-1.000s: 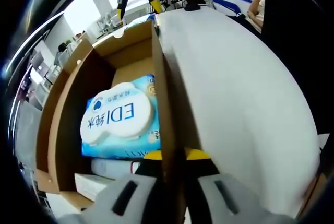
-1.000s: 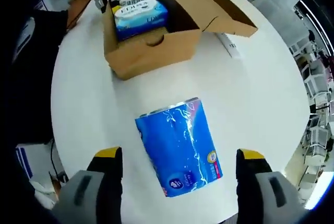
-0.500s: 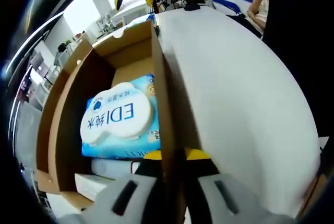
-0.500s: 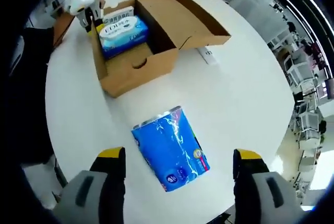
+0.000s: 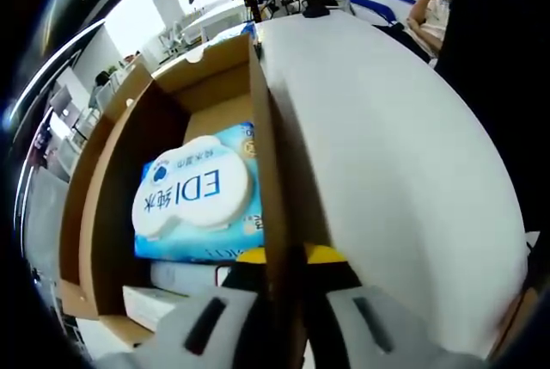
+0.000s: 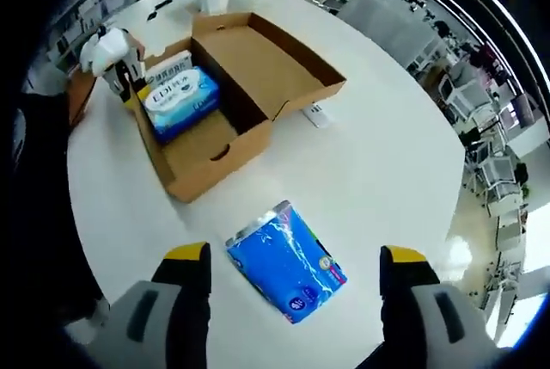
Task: Operate the shoe box by opening the lid, removing the specified soft item, and placing it in the target area until the item is outside and the box remains undamaged.
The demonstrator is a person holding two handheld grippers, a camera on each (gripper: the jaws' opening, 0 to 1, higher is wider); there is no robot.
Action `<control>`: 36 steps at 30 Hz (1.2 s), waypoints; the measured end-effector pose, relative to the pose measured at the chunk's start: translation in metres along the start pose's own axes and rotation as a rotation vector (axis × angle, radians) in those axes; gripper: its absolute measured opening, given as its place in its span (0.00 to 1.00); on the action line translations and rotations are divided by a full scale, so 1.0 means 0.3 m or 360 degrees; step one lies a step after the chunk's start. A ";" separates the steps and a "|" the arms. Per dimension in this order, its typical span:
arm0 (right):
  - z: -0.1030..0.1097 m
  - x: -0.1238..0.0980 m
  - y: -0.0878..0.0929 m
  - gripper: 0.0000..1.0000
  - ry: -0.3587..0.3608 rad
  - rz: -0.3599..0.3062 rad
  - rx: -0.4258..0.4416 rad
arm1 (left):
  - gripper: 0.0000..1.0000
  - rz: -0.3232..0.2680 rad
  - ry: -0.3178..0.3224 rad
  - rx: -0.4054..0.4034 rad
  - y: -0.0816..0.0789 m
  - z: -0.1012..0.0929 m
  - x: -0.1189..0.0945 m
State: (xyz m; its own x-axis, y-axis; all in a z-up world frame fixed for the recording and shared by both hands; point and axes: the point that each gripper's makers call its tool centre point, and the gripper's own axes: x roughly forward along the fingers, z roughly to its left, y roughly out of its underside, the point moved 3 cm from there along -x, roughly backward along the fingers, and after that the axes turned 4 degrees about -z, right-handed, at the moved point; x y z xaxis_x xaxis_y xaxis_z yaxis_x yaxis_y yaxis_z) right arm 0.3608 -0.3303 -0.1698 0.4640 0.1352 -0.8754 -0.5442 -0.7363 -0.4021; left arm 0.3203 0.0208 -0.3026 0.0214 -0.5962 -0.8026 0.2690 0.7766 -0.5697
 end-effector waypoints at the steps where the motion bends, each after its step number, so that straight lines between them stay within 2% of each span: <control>1: 0.014 0.002 -0.003 0.83 0.0004 0.0010 -0.0023 | 0.06 -0.0001 0.0000 0.0000 0.000 0.000 0.000; 3: 0.033 0.000 -0.018 0.83 -0.0010 -0.0006 -0.0027 | 0.07 -0.0001 0.0001 0.0001 0.000 -0.001 0.000; 16: 0.095 -0.051 -0.145 0.84 -0.0052 -0.0084 0.0238 | 0.07 -0.0004 0.0003 0.0006 -0.001 -0.001 0.001; 21: 0.123 -0.048 -0.199 0.84 -0.0043 -0.0112 0.0219 | 0.07 -0.0013 0.0011 0.0010 -0.002 -0.002 0.001; 28: 0.214 -0.038 -0.261 0.84 -0.0141 -0.0109 0.0262 | 0.07 -0.0008 0.0008 0.0012 -0.001 -0.003 0.001; 34: 0.229 -0.040 -0.300 0.83 -0.0156 -0.0138 0.0333 | 0.08 -0.0011 0.0012 0.0014 -0.001 -0.005 0.001; 36: 0.227 -0.041 -0.315 0.83 -0.0163 -0.0160 0.0395 | 0.08 -0.0009 0.0012 0.0016 0.000 -0.005 0.001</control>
State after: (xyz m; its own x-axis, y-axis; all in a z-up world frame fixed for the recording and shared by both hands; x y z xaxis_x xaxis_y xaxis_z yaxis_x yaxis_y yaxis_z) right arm 0.3588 -0.2173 -0.1392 0.4581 0.2747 -0.8454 -0.6595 -0.5327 -0.5304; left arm 0.3189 0.0208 -0.3030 0.0126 -0.5989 -0.8007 0.2786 0.7712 -0.5724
